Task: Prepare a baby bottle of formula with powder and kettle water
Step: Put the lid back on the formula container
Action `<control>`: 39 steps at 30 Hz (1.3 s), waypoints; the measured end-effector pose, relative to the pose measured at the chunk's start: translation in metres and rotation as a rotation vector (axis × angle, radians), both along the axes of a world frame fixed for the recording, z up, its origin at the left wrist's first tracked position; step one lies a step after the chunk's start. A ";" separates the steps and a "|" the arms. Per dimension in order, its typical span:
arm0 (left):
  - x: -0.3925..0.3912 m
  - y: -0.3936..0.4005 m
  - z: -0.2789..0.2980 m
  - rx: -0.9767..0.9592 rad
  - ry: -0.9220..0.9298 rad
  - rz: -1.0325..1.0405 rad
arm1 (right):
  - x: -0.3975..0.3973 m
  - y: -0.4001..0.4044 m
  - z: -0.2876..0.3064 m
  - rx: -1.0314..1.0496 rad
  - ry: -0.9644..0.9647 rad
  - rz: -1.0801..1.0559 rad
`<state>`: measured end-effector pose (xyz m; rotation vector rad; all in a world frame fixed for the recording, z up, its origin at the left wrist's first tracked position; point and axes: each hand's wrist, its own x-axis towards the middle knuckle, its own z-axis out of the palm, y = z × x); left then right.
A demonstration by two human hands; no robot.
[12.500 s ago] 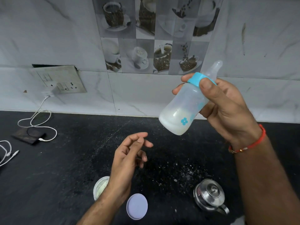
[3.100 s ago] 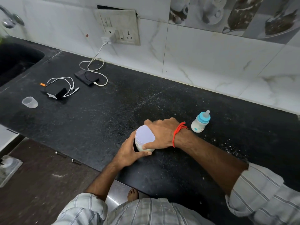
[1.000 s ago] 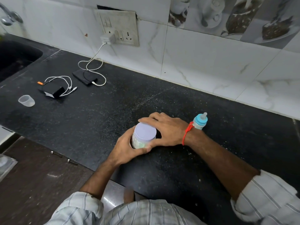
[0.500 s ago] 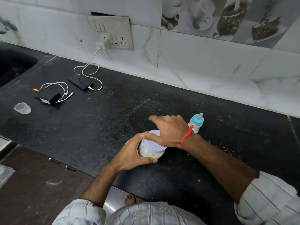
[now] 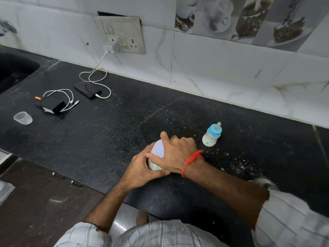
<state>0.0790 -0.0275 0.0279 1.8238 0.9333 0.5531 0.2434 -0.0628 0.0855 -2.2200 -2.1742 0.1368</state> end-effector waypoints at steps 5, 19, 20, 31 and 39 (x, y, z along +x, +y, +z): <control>-0.014 -0.001 -0.006 -0.059 0.037 -0.037 | 0.008 -0.001 0.018 -0.172 0.084 0.103; -0.013 -0.001 0.014 -0.053 0.036 -0.189 | 0.029 -0.021 -0.005 0.257 0.118 0.336; -0.010 -0.005 0.011 -0.022 0.026 -0.145 | 0.027 -0.023 -0.009 0.259 0.118 0.271; 0.005 -0.011 -0.011 0.028 0.011 0.016 | 0.014 -0.021 -0.004 -0.019 0.133 -0.079; 0.008 0.009 0.009 -0.087 -0.011 -0.181 | 0.055 -0.006 0.024 0.071 0.094 0.427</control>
